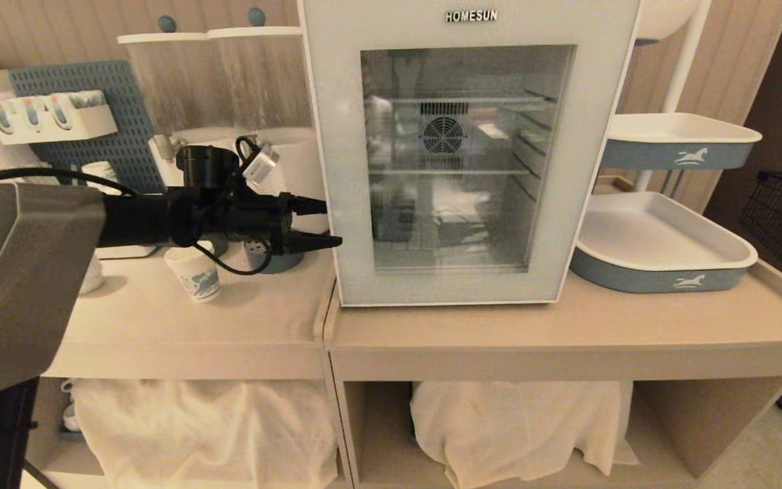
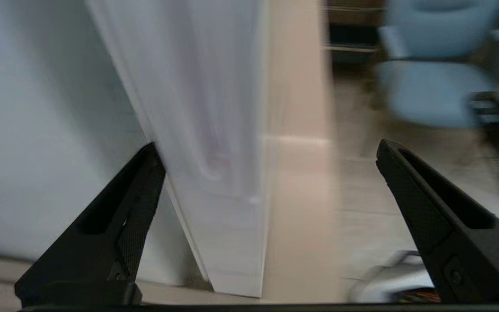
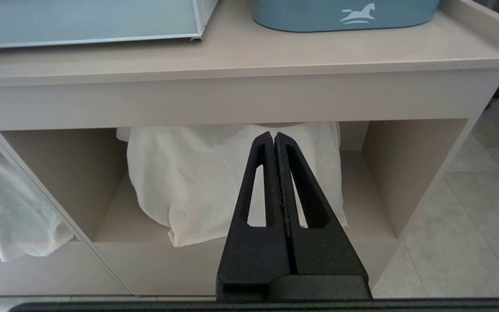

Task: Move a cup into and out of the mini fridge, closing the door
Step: Open the freezer door

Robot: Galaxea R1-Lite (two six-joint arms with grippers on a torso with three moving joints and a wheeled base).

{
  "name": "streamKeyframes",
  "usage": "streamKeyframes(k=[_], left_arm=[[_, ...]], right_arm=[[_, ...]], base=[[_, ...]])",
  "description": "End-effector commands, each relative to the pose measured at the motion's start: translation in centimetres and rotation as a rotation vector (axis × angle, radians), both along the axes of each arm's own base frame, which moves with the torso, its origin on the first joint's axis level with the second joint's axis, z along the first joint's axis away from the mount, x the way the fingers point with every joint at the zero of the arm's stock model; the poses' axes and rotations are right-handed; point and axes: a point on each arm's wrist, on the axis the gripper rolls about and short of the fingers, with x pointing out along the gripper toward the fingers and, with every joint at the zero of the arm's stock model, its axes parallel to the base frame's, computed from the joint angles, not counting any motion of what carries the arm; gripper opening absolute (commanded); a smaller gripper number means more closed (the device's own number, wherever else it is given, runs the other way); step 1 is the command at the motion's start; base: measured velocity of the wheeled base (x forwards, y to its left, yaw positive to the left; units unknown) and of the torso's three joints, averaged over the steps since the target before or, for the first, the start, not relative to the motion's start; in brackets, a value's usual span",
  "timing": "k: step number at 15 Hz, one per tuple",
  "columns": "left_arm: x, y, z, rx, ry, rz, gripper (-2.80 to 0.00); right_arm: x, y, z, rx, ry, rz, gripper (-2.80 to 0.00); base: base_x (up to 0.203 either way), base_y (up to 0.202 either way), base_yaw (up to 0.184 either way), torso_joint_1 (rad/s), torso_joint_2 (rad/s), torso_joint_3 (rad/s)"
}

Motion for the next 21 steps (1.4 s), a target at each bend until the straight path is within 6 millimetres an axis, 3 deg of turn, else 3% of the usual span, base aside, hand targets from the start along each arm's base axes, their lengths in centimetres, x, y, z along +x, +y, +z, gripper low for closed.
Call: streamKeyframes(k=[1, 7, 10, 15, 21], left_arm=[[-1.2, 0.2, 1.3, -0.013, 0.0, -0.023, 0.0], [-4.0, 0.7, 2.5, -0.032, 0.031, -0.07, 0.0], [-8.0, 0.6, 3.6, -0.04, 0.056, -0.112, 0.0], [-15.6, -1.4, 5.6, -0.035, 0.056, -0.202, 0.0], [-23.8, -6.0, 6.6, 0.016, 0.033, -0.329, 0.0]], right_arm=[[0.0, 0.0, 0.0, 0.0, -0.001, 0.0, -2.8], [0.0, 0.0, 0.0, -0.002, -0.001, 0.0, -2.8], [0.0, 0.0, 0.0, -0.002, -0.001, 0.0, -2.8], [0.0, 0.0, 0.0, 0.0, 0.0, -0.001, -2.8], [0.0, 0.0, 0.0, 0.0, 0.0, -0.001, -2.8]], base=[[0.0, 0.0, 0.0, 0.0, 0.0, 0.0], [0.0, 0.0, 0.0, 0.0, 0.0, 0.0], [0.0, 0.0, 0.0, 0.0, 0.0, 0.0], [0.0, 0.0, 0.0, 0.0, 0.0, 0.0], [0.0, 0.0, 0.0, 0.0, 0.0, 0.0]])
